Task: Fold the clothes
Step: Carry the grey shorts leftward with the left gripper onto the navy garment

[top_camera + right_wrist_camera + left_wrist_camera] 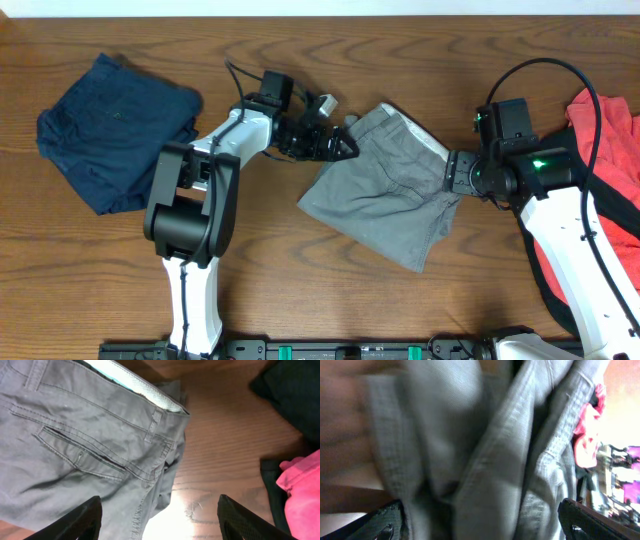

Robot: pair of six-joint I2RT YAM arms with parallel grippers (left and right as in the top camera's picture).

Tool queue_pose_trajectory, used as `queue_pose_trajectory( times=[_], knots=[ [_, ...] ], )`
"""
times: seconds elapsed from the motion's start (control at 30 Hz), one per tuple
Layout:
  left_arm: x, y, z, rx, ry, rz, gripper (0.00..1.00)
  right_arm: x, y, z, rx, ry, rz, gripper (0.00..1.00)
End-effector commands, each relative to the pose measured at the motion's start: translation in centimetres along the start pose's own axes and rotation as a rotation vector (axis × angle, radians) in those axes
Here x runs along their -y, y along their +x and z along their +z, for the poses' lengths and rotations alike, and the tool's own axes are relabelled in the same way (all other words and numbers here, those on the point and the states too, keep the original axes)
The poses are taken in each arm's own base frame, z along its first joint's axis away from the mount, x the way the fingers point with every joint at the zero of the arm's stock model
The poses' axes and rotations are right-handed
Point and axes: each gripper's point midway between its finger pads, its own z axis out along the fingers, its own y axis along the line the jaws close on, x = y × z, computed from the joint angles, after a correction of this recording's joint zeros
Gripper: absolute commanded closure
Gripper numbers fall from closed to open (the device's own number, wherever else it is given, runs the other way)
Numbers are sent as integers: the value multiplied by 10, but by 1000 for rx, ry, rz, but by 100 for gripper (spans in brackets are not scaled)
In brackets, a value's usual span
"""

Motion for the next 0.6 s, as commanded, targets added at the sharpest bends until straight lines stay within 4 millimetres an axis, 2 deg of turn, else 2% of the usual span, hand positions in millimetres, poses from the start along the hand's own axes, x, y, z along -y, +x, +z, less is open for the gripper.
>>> queue_pose_trajectory(
  times=[0.0,0.13,0.2,0.23,0.3,0.33,0.37,0.4,0.5,0.57],
  knots=[
    [-8,26,22,-90,12,-45,1,-5,-4,-7,18,-13,8,28],
    [10,41,31,-148,62,-16,4,-5,-5,-7,24,-14,9,28],
    [12,42,35,-154,63,-8,13,-5,-5,-7,25,-15,9,28],
    [13,40,36,-149,65,4,26,-5,-5,-7,25,-15,8,28],
    [13,36,36,-135,65,22,65,-5,-5,-7,22,-14,8,28],
    [11,34,35,-127,61,22,80,-5,-4,-7,21,-14,8,28],
    [10,33,35,-122,60,22,88,-5,-4,-7,20,-13,8,28],
    [6,32,34,-118,39,7,94,-5,-4,-7,19,-12,8,28],
    [-14,31,30,-112,-83,-49,94,-5,-4,-7,20,-13,9,28],
    [-19,29,20,-104,-132,-57,94,-4,-4,-7,20,-12,11,28]
  ],
)
